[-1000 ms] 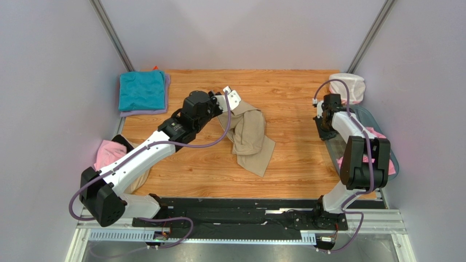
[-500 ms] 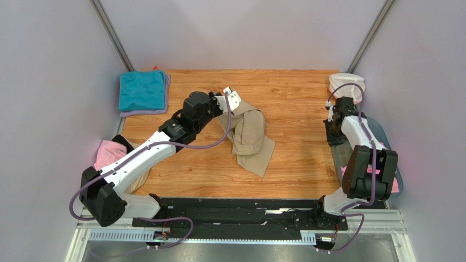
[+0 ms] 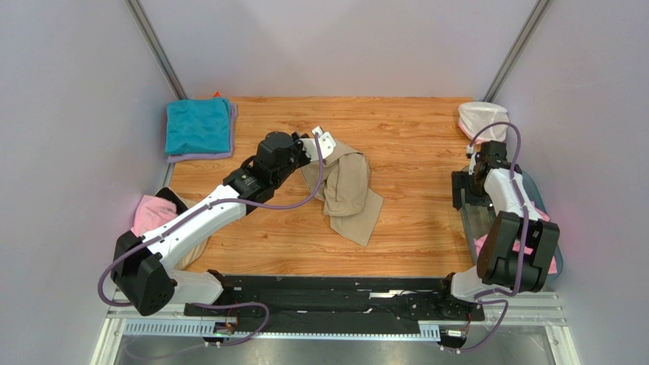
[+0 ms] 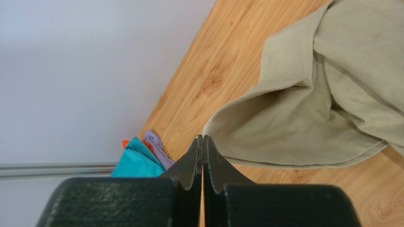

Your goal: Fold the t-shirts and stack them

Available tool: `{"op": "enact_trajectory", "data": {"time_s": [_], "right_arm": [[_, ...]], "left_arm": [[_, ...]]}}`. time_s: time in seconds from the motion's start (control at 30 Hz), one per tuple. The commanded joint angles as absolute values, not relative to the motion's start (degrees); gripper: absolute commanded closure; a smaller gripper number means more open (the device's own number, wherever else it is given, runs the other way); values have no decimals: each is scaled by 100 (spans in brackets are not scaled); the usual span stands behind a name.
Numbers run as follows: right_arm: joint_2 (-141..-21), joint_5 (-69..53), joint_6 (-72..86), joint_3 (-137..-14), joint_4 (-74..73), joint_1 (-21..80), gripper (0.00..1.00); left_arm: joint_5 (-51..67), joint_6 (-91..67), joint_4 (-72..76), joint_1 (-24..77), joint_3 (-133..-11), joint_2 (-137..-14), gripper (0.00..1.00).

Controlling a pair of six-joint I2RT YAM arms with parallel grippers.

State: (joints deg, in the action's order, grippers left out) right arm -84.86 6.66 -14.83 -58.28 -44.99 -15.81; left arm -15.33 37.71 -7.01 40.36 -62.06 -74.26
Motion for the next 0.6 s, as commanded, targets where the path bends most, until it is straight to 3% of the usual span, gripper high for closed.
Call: {"op": "enact_trajectory", "data": {"time_s": [0.0, 0.27, 0.57], "right_arm": [[-8008, 748, -1512, -6318, -4842, -1573, 8], [-7840, 677, -1380, -7390, -5475, -959, 4], [-8225, 431, -1248, -7409, -5485, 368, 3]], "left_arm": [[-1477, 3771, -431, 4034, -6143, -7383, 100], [-1415, 3621, -405, 4034, -6152, -7550, 100], [-1678, 3884, -238, 4034, -6109, -7585, 100]]}}
